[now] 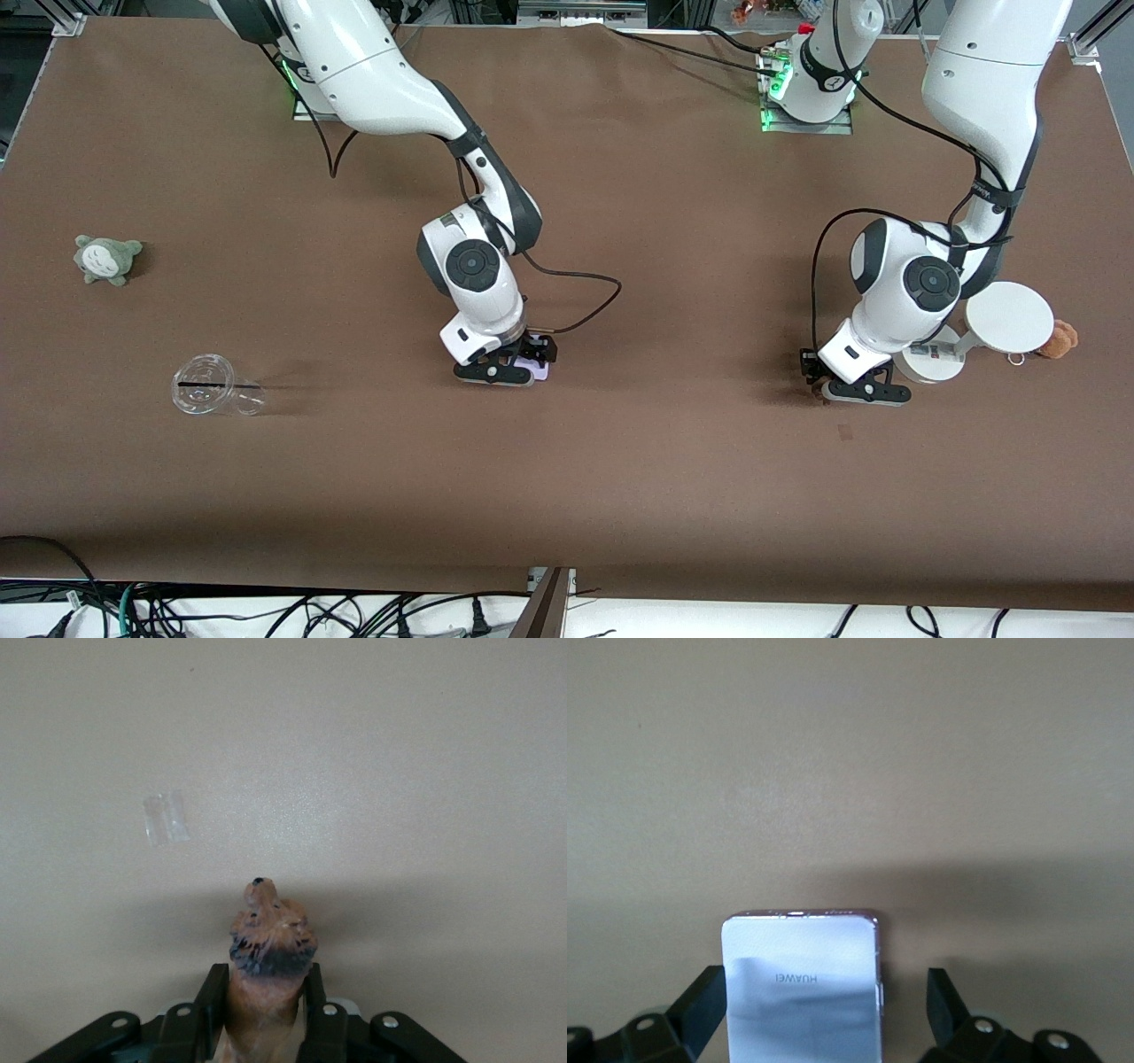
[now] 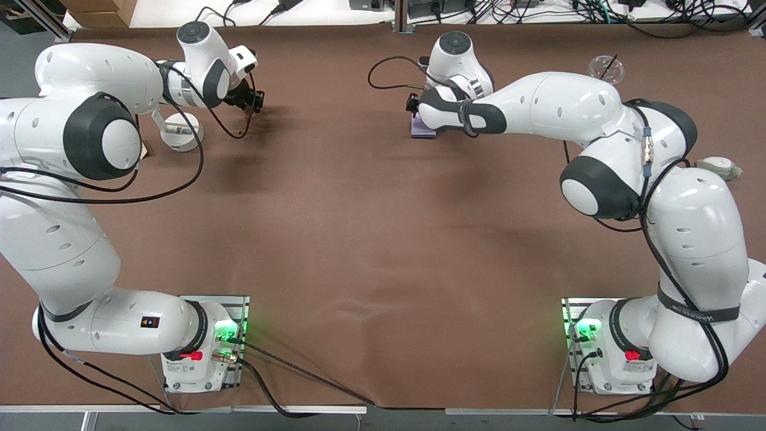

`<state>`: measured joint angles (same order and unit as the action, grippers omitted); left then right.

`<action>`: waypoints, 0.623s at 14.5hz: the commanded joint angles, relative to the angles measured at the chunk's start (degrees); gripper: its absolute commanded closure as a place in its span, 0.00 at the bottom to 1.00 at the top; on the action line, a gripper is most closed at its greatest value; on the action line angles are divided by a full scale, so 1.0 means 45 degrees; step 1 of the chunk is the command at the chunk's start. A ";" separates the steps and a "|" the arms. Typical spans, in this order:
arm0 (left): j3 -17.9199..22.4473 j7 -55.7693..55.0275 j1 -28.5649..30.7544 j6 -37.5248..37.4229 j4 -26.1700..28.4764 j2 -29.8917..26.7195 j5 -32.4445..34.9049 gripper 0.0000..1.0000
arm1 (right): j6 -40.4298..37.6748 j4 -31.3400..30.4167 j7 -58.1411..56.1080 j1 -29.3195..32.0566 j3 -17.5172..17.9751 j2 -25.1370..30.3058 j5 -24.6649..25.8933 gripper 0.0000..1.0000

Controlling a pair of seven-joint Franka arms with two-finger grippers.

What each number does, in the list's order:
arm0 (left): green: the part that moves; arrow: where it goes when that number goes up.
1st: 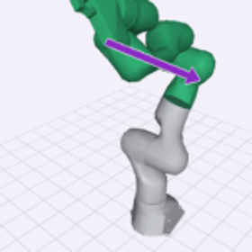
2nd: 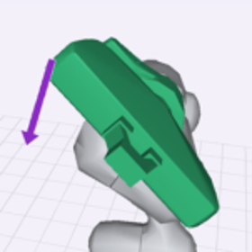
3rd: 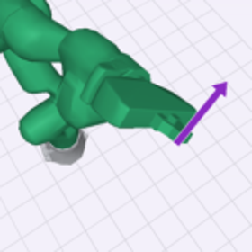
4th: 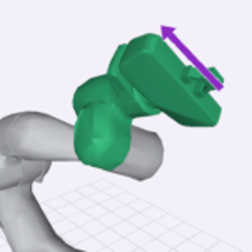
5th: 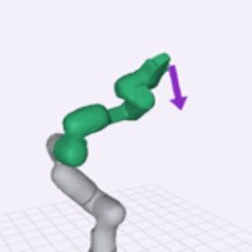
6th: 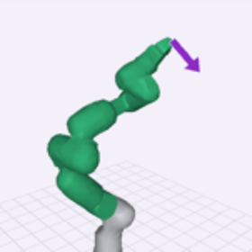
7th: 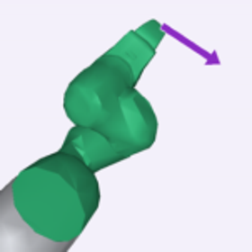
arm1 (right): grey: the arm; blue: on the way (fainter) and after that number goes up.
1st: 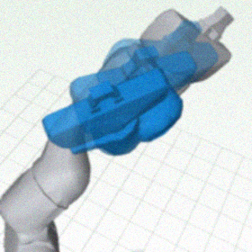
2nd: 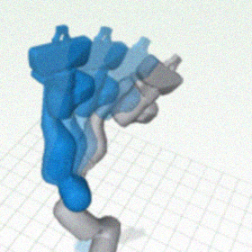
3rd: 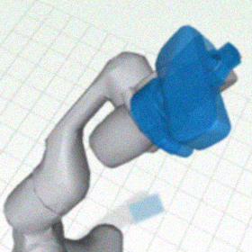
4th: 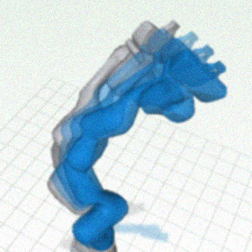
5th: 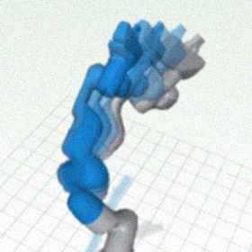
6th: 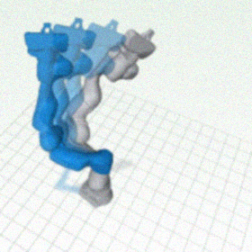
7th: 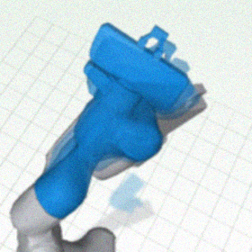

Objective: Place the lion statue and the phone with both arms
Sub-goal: 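Lower the lion beside the lamp while the right gripper grasps the phone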

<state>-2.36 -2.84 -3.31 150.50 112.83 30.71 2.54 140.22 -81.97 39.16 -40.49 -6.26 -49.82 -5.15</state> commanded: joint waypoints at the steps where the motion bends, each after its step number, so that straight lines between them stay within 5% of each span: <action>1: -0.0140 0.0123 0.0286 0.0092 0.0143 -0.0203 0.0216 0.96 | 0.0031 0.0383 0.0244 -0.0104 -0.0132 -0.0160 0.0226 0.00; 3: -0.0140 0.0123 0.0384 0.0072 0.0143 -0.0203 0.0216 0.74 | 0.0090 0.0383 0.0204 -0.0221 -0.0132 -0.0199 0.0245 0.00; 4: -0.0140 0.0122 0.0384 0.0072 0.0143 -0.0203 0.0216 0.55 | 0.0264 0.0383 0.0185 -0.0318 -0.0132 -0.0257 0.0245 0.00; 6: -0.0159 0.0103 0.0501 0.0072 0.0104 -0.0145 0.0158 0.00 | 0.0402 0.0383 0.0165 -0.0436 -0.0152 -0.0355 0.0400 0.00; 9: -0.0179 0.0083 0.0599 0.0033 0.0026 -0.0183 0.0158 0.00 | 0.0500 0.0383 0.0185 -0.0455 -0.0132 -0.0531 0.0694 0.00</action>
<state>-2.35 -2.85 -1.57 150.55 112.80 30.70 2.54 141.31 -81.38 39.16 -42.00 -6.29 -50.72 -3.31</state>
